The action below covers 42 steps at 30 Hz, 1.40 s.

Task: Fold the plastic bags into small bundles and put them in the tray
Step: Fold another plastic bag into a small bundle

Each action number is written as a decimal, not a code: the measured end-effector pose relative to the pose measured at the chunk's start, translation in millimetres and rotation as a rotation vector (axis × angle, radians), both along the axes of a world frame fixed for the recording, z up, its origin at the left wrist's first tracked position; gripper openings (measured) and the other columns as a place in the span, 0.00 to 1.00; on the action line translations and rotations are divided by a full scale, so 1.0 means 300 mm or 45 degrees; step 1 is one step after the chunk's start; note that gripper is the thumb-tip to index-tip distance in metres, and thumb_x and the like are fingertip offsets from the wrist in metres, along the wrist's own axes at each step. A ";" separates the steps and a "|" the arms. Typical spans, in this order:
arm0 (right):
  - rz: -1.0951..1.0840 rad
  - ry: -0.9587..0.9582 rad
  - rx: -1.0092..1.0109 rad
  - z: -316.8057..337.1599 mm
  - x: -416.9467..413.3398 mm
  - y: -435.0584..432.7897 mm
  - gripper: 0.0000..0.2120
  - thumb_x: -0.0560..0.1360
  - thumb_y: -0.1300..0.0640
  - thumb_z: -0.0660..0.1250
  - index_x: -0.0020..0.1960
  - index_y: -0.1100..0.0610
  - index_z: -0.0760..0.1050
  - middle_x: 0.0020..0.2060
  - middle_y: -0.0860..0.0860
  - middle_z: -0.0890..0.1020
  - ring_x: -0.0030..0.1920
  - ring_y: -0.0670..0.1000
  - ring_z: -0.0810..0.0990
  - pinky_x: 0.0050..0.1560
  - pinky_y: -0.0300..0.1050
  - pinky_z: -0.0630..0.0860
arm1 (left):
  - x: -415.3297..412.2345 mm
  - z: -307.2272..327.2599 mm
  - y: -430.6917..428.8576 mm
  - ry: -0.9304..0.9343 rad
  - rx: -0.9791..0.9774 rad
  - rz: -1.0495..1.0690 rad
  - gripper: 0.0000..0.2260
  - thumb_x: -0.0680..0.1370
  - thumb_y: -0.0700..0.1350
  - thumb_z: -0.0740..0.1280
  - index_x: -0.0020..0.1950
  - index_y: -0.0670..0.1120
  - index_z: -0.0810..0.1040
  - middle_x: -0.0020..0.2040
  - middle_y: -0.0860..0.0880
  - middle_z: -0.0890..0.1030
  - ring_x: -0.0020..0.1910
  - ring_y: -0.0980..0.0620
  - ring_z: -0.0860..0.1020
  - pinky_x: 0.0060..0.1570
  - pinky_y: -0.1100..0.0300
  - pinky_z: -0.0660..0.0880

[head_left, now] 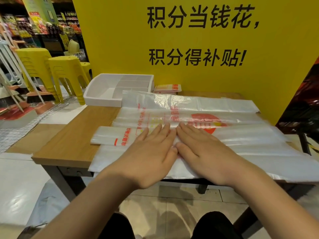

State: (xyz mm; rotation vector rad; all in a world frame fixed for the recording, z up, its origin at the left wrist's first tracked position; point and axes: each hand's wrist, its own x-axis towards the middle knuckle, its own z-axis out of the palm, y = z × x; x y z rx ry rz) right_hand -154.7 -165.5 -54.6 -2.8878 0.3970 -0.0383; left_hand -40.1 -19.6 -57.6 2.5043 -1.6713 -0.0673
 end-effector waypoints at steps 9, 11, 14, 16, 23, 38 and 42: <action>-0.285 0.163 0.102 0.024 -0.259 -0.310 0.41 0.59 0.19 0.26 0.71 0.30 0.33 0.75 0.34 0.33 0.73 0.32 0.30 0.71 0.34 0.32 | 0.209 0.021 0.273 0.084 0.132 0.243 0.30 0.68 0.74 0.28 0.71 0.75 0.32 0.75 0.65 0.28 0.74 0.62 0.28 0.74 0.59 0.33; -0.295 0.225 0.104 0.031 -0.266 -0.317 0.40 0.64 0.21 0.27 0.73 0.33 0.33 0.75 0.35 0.32 0.73 0.34 0.30 0.71 0.35 0.32 | 0.210 0.017 0.269 0.078 0.146 0.238 0.31 0.67 0.74 0.28 0.71 0.75 0.33 0.76 0.63 0.29 0.75 0.60 0.28 0.75 0.58 0.33; -0.327 0.259 0.036 0.034 -0.261 -0.293 0.47 0.63 0.20 0.27 0.77 0.40 0.33 0.76 0.40 0.32 0.76 0.39 0.31 0.73 0.38 0.33 | 0.205 0.020 0.269 0.071 0.123 0.239 0.31 0.69 0.74 0.29 0.72 0.74 0.34 0.77 0.62 0.30 0.76 0.60 0.29 0.76 0.53 0.32; -0.383 0.257 -0.014 0.041 -0.264 -0.281 0.48 0.66 0.20 0.31 0.79 0.43 0.34 0.77 0.43 0.33 0.77 0.41 0.34 0.74 0.40 0.34 | 0.208 0.024 0.277 0.042 0.142 0.222 0.32 0.70 0.76 0.30 0.74 0.73 0.36 0.79 0.60 0.34 0.77 0.59 0.32 0.76 0.48 0.32; -0.036 0.050 -0.169 0.099 -0.222 -0.268 0.37 0.71 0.22 0.51 0.77 0.33 0.53 0.76 0.28 0.49 0.75 0.39 0.60 0.72 0.37 0.59 | 0.223 0.110 0.251 -0.287 0.056 -0.035 0.30 0.75 0.66 0.40 0.73 0.65 0.67 0.73 0.60 0.69 0.74 0.54 0.66 0.73 0.53 0.59; 0.172 -0.233 -0.423 0.195 -0.082 -0.160 0.09 0.80 0.44 0.60 0.54 0.48 0.73 0.43 0.43 0.81 0.43 0.50 0.79 0.39 0.48 0.72 | 0.245 0.273 0.116 -0.597 -0.171 -0.015 0.22 0.79 0.38 0.62 0.69 0.59 0.70 0.60 0.56 0.80 0.57 0.48 0.76 0.62 0.53 0.69; 0.115 -0.150 0.220 0.313 -0.091 -0.159 0.03 0.78 0.51 0.68 0.47 0.49 0.77 0.39 0.49 0.82 0.39 0.50 0.81 0.43 0.49 0.76 | 0.220 0.363 0.073 -0.777 -0.443 -0.007 0.21 0.77 0.37 0.67 0.68 0.52 0.74 0.63 0.47 0.77 0.63 0.42 0.74 0.65 0.44 0.66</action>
